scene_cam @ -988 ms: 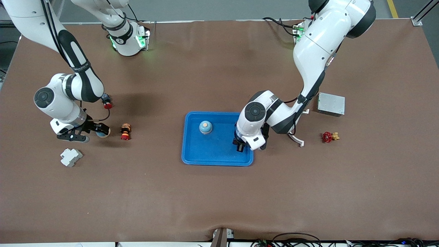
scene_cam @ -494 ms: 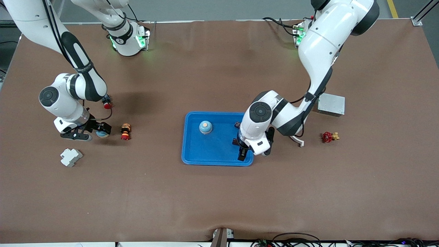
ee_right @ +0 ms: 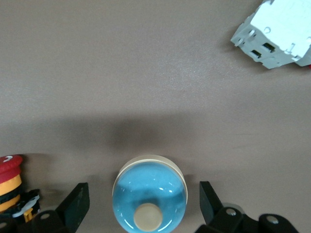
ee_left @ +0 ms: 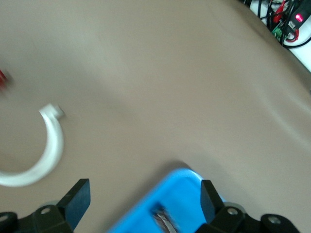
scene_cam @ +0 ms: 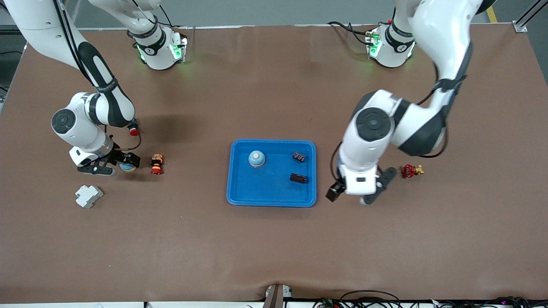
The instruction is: Place electrolytic capacitor and blue bell in tray
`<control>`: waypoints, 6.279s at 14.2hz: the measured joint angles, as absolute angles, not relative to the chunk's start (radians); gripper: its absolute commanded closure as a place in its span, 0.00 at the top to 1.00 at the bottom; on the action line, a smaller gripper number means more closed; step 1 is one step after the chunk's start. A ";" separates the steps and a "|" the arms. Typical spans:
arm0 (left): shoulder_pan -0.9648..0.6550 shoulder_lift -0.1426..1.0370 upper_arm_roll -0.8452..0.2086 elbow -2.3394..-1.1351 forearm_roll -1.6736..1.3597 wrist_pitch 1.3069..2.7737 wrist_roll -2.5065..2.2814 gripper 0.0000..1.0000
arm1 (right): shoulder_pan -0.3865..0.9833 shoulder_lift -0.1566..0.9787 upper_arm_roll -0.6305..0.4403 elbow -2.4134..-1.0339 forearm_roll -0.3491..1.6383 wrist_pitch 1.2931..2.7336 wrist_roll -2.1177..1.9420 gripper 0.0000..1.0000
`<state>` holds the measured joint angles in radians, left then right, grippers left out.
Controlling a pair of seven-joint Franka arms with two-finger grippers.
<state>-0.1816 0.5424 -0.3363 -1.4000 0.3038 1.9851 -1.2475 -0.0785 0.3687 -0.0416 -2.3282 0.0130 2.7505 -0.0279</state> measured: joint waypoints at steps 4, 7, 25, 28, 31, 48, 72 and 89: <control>-0.057 0.435 -0.333 -1.399 0.304 1.876 -0.811 1.00 | -0.079 0.369 -0.040 -2.328 0.013 2.751 -0.038 0.00; 0.049 0.357 -0.336 -1.399 0.291 1.823 -0.530 1.00 | -0.079 0.368 -0.040 -2.326 0.013 2.744 -0.043 0.00; -0.007 -0.042 -0.112 -1.593 0.064 1.586 -0.113 1.00 | 0.345 0.248 -0.004 -1.904 0.134 2.148 0.688 0.00; -0.008 -0.049 -0.115 -1.594 0.064 1.580 -0.113 1.00 | 0.447 0.346 -0.006 -1.841 0.134 2.190 0.880 0.00; -0.008 -0.053 -0.115 -1.594 0.064 1.580 -0.112 1.00 | 0.524 0.480 -0.007 -1.740 0.094 2.218 1.068 0.00; 0.013 -0.061 -0.107 -1.606 0.064 1.564 -0.060 1.00 | 0.637 0.854 -0.015 -1.348 0.000 2.234 1.372 0.00; 0.027 -0.063 -0.109 -1.607 0.028 1.552 -0.044 1.00 | 0.642 0.887 -0.025 -1.303 -0.045 2.240 1.399 1.00; 0.023 -0.052 -0.132 -1.608 0.028 1.562 -0.051 1.00 | 0.046 0.528 -0.045 -1.326 -0.042 1.782 0.034 1.00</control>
